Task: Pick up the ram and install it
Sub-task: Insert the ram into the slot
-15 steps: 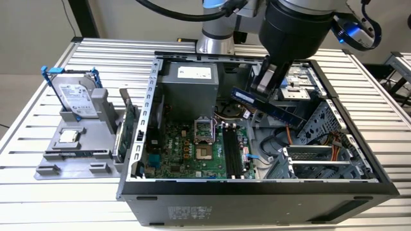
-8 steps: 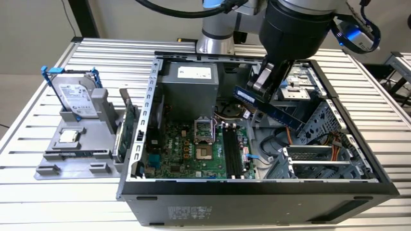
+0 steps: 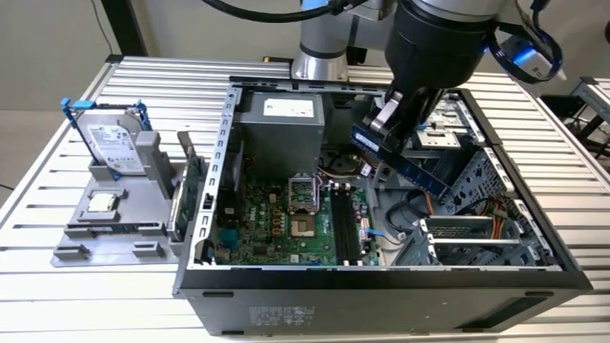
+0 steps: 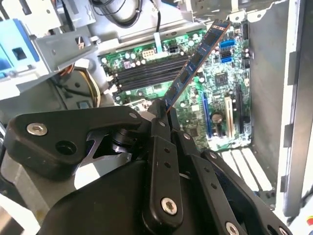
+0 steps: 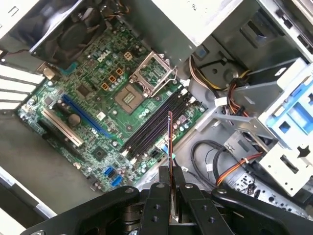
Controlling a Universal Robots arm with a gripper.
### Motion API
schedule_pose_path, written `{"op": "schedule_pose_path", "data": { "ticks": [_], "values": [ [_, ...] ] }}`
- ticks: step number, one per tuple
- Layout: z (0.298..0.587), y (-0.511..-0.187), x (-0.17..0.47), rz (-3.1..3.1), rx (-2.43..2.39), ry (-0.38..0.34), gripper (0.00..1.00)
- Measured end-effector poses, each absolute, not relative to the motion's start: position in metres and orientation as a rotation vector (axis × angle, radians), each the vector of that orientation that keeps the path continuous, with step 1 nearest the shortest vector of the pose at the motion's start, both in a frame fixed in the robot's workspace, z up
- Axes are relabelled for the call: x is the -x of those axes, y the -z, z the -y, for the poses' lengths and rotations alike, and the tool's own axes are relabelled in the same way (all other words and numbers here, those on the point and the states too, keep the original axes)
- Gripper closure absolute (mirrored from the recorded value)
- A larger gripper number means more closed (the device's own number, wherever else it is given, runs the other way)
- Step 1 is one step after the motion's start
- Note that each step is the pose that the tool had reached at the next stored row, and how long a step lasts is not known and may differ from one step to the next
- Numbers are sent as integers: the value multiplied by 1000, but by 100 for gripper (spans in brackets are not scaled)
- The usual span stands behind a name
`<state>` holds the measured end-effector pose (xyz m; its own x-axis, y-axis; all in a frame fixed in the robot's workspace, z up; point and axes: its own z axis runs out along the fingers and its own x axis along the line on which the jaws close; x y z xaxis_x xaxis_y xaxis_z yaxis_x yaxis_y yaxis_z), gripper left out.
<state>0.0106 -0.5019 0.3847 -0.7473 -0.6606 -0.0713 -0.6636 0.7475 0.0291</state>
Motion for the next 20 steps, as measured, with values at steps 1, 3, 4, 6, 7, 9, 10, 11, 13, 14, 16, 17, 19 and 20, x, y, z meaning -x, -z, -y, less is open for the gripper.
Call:
{"op": "schedule_pose_path", "data": {
  "ticks": [1,3,4,6,7,9,10,11,13,14,16,17,19,20],
  "values": [
    [502,-385,-11,-2895,1063,-80,100],
    [502,-385,-11,-2909,1021,-79,100],
    [502,-385,-11,-2916,999,-78,100],
    [502,-385,-11,-2930,955,-77,100],
    [502,-385,-11,-2937,932,-76,100],
    [502,-385,-11,-2950,887,-75,100],
    [502,-385,-11,-2956,867,-74,100],
    [502,-385,-11,-2962,844,-73,100],
    [502,-385,-11,-2974,799,-72,100],
    [502,-385,-11,-2980,776,-71,100],
    [502,-385,-11,-2991,730,-70,100],
    [502,-385,-11,-2995,708,-69,100],
    [502,-385,-11,-3005,663,-68,100],
    [502,-385,-11,-3010,641,-67,100]
  ]
}}
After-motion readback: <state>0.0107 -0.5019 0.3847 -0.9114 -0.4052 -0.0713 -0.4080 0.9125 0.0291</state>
